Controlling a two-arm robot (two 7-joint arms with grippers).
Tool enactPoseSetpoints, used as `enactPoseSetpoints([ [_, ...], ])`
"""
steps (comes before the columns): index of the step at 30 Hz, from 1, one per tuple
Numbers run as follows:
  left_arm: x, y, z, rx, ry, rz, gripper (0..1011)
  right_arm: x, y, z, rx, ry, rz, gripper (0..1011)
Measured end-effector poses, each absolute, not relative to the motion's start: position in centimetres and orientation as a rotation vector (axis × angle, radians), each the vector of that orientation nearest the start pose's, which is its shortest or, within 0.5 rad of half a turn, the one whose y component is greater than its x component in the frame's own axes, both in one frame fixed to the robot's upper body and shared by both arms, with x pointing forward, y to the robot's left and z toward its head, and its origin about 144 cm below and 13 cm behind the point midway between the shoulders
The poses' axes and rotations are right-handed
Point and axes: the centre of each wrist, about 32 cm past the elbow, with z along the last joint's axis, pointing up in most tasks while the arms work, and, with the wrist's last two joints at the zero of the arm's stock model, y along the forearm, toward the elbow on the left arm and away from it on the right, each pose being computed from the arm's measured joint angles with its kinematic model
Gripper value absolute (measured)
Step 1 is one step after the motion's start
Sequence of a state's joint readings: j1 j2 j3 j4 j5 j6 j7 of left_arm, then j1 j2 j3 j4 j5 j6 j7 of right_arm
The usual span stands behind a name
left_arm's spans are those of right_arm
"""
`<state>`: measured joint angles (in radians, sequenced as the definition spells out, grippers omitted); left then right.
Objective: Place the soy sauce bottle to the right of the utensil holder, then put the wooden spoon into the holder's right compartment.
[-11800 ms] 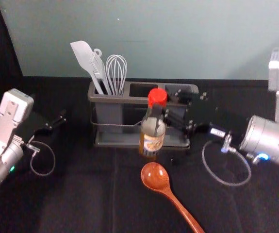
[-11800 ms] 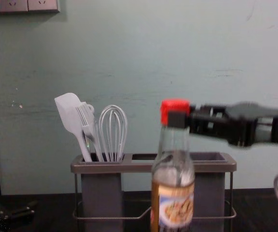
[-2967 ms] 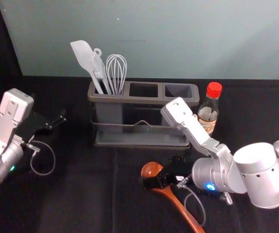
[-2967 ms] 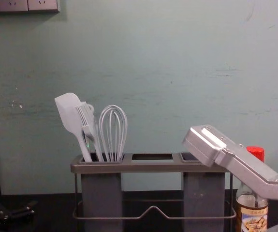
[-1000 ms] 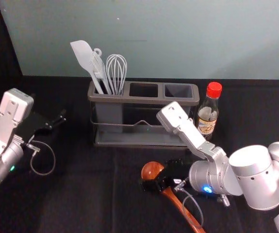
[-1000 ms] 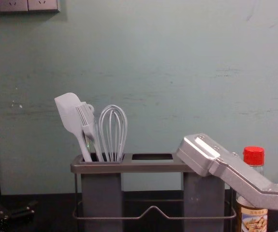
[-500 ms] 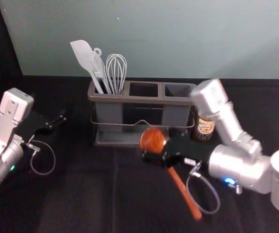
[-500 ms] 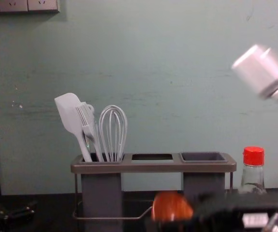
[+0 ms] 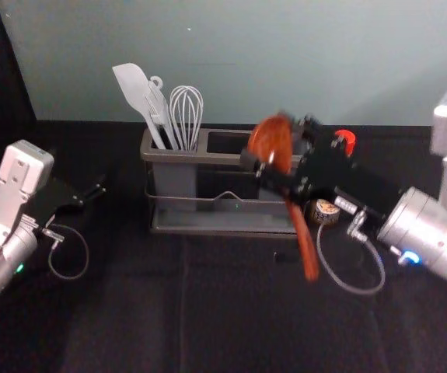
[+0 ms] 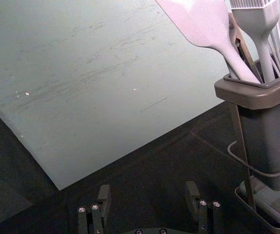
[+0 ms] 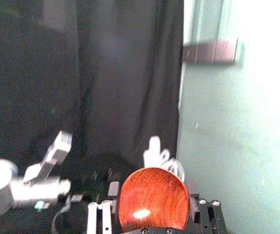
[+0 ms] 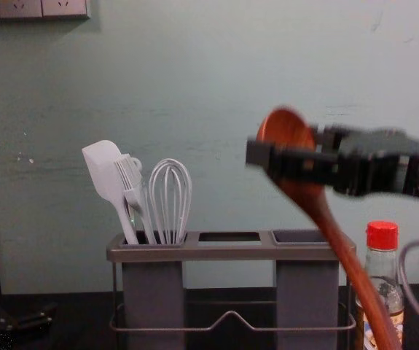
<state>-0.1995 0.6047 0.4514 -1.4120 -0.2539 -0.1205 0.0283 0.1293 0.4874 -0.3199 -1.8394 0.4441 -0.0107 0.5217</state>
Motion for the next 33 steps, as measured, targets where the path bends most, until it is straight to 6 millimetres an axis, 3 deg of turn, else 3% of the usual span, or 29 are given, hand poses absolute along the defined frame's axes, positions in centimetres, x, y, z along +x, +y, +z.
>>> enactPoseSetpoints([
  [7,48.9,31.0,114.0,0.304,-0.285,1.248,1005,47.8,-24.2,125.6,0.218,-0.301,-0.662,836],
  [15,48.9,31.0,114.0,0.304,-0.285,1.248,1005,49.8,-23.1,126.3,0.315,-0.377,-0.743,836],
  [33,48.9,31.0,114.0,0.304,-0.285,1.248,1005,55.3,-20.1,127.4,0.256,-0.446,-0.864,836],
])
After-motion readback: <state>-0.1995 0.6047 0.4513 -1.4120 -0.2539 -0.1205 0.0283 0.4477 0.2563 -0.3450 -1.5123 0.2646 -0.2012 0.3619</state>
